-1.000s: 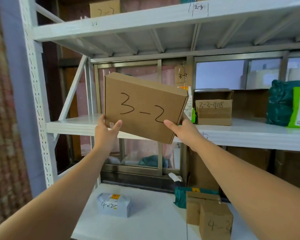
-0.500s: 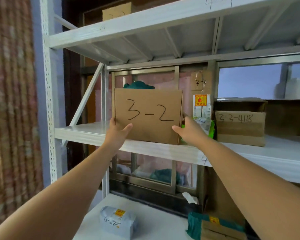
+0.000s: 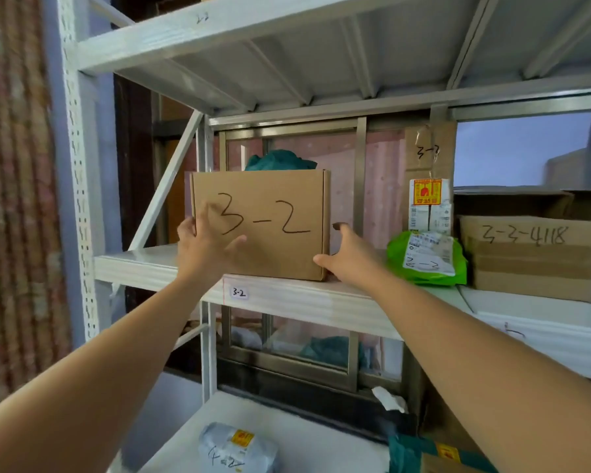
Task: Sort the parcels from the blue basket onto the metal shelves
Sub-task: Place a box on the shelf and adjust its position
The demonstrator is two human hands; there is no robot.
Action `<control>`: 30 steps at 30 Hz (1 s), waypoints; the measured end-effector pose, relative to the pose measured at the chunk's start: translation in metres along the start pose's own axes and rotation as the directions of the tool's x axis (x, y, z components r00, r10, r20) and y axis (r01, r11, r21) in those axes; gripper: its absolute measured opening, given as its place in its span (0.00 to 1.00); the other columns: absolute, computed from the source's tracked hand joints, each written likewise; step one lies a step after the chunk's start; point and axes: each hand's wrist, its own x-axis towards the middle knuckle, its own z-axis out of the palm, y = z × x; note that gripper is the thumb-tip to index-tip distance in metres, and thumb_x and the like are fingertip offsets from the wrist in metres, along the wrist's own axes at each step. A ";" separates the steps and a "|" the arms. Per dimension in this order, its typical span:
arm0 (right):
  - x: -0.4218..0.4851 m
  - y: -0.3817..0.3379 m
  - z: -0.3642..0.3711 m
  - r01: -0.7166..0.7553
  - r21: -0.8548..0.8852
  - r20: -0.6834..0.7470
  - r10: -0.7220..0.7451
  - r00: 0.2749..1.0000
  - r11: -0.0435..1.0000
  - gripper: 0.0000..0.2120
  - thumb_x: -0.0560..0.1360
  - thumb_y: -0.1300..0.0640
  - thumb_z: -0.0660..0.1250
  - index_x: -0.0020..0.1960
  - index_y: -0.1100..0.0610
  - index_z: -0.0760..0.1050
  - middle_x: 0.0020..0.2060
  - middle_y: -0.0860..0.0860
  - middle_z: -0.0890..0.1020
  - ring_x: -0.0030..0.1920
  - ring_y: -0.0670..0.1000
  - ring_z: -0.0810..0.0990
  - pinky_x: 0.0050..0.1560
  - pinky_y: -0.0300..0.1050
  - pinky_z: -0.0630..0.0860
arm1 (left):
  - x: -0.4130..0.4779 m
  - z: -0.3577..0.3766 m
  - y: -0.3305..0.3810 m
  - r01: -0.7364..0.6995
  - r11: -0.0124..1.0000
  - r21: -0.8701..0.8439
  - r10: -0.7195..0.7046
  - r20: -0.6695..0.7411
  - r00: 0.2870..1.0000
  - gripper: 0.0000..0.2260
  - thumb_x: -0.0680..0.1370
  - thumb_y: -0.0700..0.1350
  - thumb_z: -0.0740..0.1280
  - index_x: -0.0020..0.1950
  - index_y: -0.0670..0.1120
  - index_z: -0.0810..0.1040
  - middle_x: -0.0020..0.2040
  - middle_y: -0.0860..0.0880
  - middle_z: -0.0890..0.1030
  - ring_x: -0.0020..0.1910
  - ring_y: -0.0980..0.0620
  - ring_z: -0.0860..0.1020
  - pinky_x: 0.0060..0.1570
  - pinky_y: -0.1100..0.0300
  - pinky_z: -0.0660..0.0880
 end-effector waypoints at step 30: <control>0.060 -0.091 0.044 0.161 -0.443 -0.263 -0.300 0.917 0.882 0.45 0.70 0.49 0.75 0.76 0.44 0.49 0.73 0.50 0.49 0.56 0.57 0.76 0.55 0.51 0.78 | 0.123 -0.031 -0.013 -0.640 0.617 0.458 0.544 0.340 0.767 0.49 0.65 0.53 0.78 0.76 0.50 0.50 0.73 0.47 0.59 0.73 0.43 0.56 0.69 0.38 0.61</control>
